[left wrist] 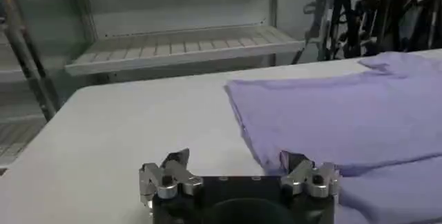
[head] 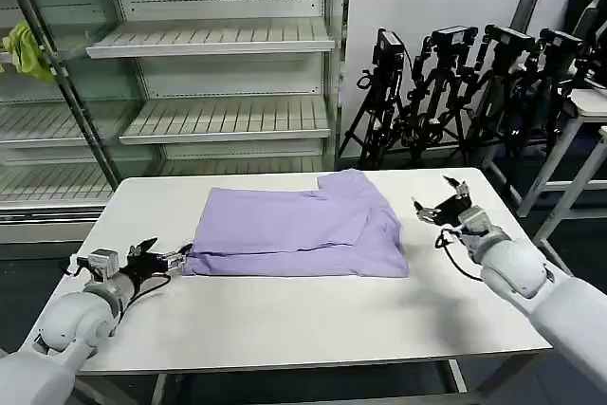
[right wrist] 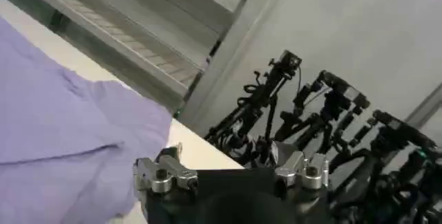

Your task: Fold and organize the clothes.

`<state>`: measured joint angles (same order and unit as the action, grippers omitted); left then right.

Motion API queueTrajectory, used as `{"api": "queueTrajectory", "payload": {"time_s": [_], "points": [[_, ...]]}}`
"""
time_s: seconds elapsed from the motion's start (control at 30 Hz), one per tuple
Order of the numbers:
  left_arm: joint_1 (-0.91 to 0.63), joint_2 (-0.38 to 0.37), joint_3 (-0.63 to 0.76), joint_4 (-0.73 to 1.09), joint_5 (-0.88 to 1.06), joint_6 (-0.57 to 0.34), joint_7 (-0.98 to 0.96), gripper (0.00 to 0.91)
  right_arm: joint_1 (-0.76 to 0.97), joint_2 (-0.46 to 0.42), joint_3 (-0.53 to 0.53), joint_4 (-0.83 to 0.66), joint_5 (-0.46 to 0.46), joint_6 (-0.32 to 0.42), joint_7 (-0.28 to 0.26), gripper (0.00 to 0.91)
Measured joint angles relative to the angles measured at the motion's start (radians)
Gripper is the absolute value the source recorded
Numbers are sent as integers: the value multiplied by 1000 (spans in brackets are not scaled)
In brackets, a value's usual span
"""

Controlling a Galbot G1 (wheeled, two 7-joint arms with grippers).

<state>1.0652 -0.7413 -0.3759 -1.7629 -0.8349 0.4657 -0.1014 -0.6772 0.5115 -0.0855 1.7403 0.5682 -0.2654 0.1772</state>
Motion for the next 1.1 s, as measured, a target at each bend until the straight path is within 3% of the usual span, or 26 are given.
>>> {"api": "queueTrajectory", "payload": {"time_s": [0.23, 0.53, 1.1], "points": [[-10, -2, -9, -20, -77, 34, -25, 907, -178, -53, 137, 90, 8, 4, 20, 907], [22, 17, -42, -87, -187, 78, -40, 907, -312, -58, 187, 190, 69, -24, 66, 907], [111, -15, -57, -166, -202, 103, -48, 907, -413, 105, 195, 200, 62, -23, 74, 907]]}}
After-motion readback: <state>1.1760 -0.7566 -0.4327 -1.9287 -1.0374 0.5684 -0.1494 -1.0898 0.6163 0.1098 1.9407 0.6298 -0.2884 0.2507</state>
